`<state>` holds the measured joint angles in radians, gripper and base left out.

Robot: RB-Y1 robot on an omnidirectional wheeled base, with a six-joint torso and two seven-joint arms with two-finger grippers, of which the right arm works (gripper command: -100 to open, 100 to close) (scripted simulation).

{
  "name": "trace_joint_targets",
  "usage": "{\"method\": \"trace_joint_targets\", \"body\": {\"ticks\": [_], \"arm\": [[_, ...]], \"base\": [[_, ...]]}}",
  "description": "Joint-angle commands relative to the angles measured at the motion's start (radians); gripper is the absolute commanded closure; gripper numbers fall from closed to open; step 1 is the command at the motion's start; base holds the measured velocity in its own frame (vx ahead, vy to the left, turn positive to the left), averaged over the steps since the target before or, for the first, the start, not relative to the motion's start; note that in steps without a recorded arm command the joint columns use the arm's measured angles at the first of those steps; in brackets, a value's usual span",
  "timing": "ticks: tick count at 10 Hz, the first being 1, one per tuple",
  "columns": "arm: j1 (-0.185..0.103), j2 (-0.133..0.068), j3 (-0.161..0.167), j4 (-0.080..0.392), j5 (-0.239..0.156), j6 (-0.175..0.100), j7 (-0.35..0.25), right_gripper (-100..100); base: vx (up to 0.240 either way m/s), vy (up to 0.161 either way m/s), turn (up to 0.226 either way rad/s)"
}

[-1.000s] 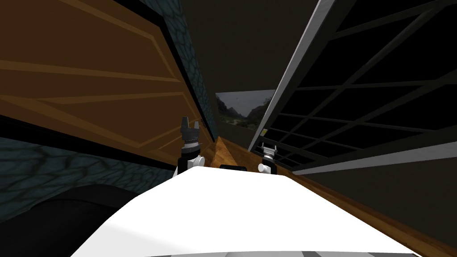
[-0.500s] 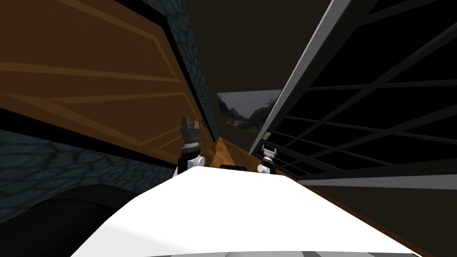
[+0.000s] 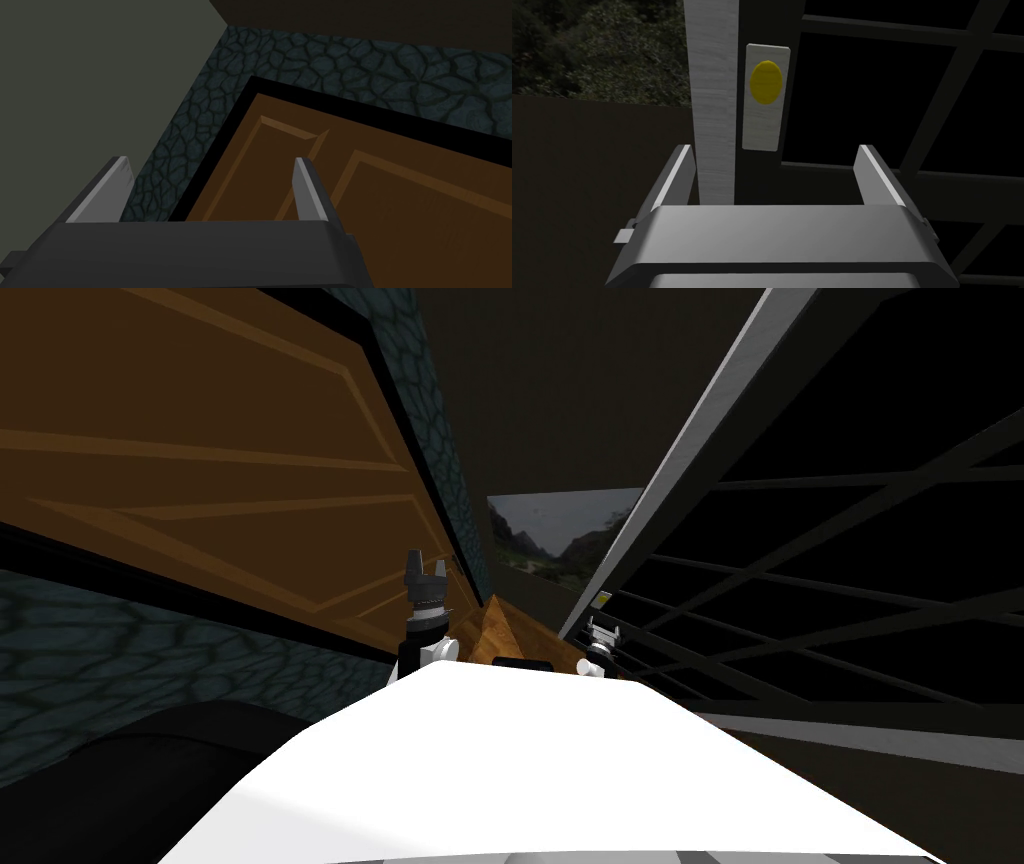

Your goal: Pull the door open

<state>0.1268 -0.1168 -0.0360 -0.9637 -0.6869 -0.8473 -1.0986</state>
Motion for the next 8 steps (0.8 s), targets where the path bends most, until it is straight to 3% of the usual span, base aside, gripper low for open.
{"method": "trace_joint_targets", "body": {"ticks": [1, 4, 5, 6, 8], "arm": [[-0.007, 0.0, 0.002, 0.028, -0.012, -0.011, -0.021, -100], [-0.025, 0.001, 0.004, 0.095, -0.049, -0.031, -0.074, -100], [-0.024, 0.001, 0.004, 0.086, -0.042, -0.03, -0.063, -100], [-0.014, -0.02, 0.007, 0.1, -0.044, -0.038, -0.096, -100], [-0.002, -0.044, 0.011, 0.113, -0.044, -0.047, -0.128, -100]], "base": [[0.055, -0.049, 0.062], [0.087, -0.076, 0.113], [0.04, -0.042, 0.023], [0.093, -0.007, 0.01], [0.141, -0.014, 0.012]]}}
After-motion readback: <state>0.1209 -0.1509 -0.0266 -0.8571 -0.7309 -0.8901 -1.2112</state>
